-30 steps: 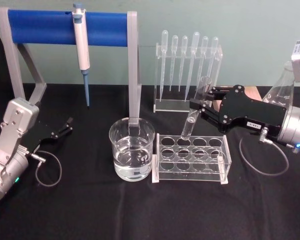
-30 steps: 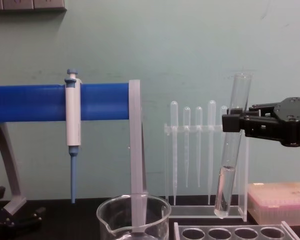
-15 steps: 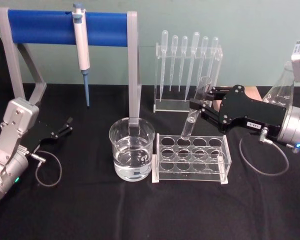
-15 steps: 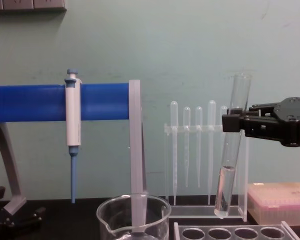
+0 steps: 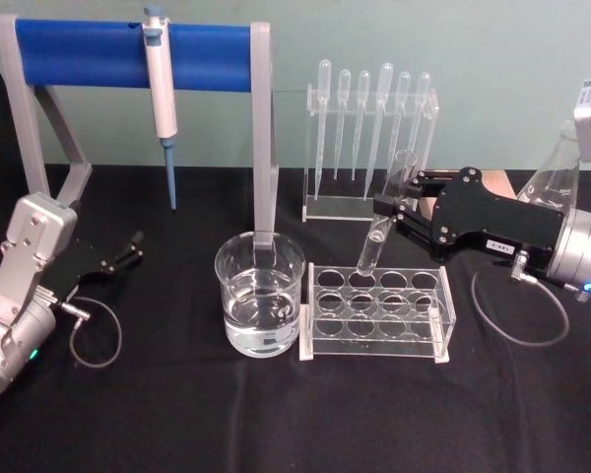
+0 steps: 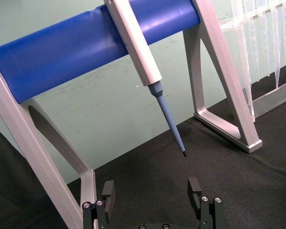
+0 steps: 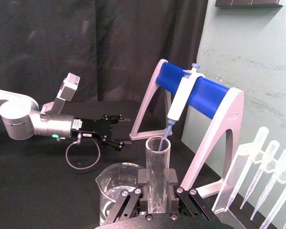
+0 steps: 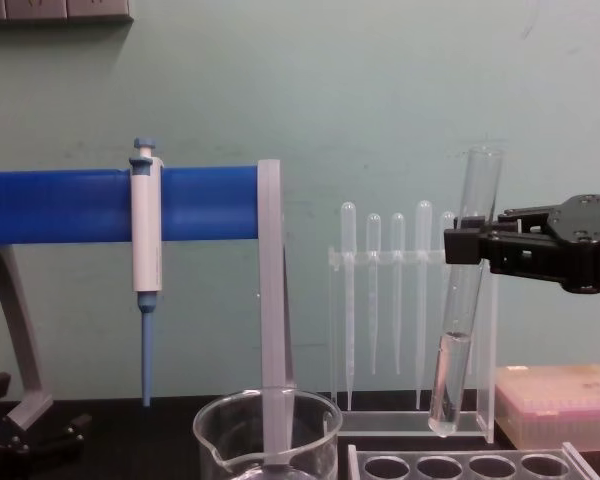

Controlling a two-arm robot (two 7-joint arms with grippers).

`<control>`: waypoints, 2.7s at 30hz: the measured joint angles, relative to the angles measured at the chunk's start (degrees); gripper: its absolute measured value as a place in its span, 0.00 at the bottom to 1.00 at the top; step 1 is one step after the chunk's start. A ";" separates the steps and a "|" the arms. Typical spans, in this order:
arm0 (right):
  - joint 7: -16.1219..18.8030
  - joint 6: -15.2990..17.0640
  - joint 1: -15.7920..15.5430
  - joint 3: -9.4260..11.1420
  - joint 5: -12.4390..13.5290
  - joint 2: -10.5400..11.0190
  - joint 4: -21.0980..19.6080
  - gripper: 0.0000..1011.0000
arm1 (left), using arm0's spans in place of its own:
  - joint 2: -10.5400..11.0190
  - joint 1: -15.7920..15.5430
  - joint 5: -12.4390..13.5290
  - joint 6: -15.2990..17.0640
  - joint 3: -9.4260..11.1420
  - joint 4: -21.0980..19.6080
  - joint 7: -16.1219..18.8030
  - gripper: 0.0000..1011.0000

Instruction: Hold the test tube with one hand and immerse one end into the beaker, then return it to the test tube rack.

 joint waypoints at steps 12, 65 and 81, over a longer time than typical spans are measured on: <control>0.00 0.00 0.00 0.00 0.00 0.00 0.00 0.23 | 0.00 0.00 0.00 0.00 0.00 0.00 0.00 0.99; 1.70 0.46 12.25 -12.55 -3.84 -12.08 9.52 0.23 | 0.00 0.00 0.00 0.00 0.00 0.00 0.00 0.99; 2.38 -0.56 11.67 -13.81 -5.47 -14.56 15.37 0.23 | 0.00 0.00 0.00 0.00 0.00 0.00 0.00 0.99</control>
